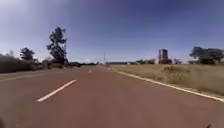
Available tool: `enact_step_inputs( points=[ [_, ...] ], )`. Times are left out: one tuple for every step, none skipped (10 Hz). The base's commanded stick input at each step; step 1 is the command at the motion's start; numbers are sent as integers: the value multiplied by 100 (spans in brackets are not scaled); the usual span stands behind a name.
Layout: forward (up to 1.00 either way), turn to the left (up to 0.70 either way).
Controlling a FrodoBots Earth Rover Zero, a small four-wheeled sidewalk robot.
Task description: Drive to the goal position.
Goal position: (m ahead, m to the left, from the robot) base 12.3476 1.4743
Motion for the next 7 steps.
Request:
enact_step_inputs(
  points=[
    [100, 0],
    [100, 0],
    [100, 0],
    [100, 0],
    [100, 0],
    [100, 0],
    [100, 0]
  ],
)
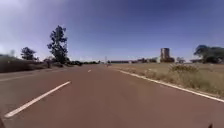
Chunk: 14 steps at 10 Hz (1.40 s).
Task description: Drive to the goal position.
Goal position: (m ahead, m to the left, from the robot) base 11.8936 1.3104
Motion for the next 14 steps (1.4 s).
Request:
enact_step_inputs(
  points=[
    [100, 0],
    [100, 0],
    [100, 0],
    [100, 0],
    [100, 0],
    [100, 0],
    [100, 0],
    [100, 0],
    [100, 0],
    [100, 11],
    [100, 25],
    [100, 22],
    [100, 15],
    [100, 8]
  ],
)
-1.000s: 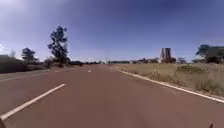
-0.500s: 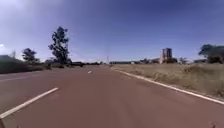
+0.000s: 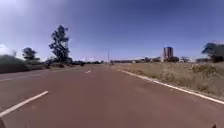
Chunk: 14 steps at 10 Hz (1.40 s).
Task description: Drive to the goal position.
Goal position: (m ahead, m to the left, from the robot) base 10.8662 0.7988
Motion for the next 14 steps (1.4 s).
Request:
enact_step_inputs(
  points=[
    [100, 1],
    [100, 0],
    [100, 0],
    [100, 0],
    [100, 0],
    [100, 0],
    [100, 0],
    [100, 0],
    [100, 0],
    [100, 0],
    [100, 0],
    [100, 0],
    [100, 0],
    [100, 0]
  ],
)
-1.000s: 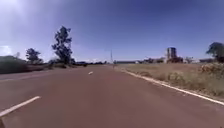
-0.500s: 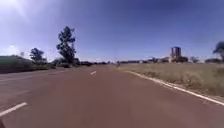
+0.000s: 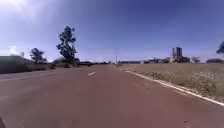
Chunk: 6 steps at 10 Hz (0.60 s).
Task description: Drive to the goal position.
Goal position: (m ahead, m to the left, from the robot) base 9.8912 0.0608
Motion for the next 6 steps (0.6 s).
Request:
enact_step_inputs(
  points=[
    [100, 0],
    [100, 0],
    [100, 0],
    [100, 0],
    [100, 0],
    [100, 0]
  ],
)
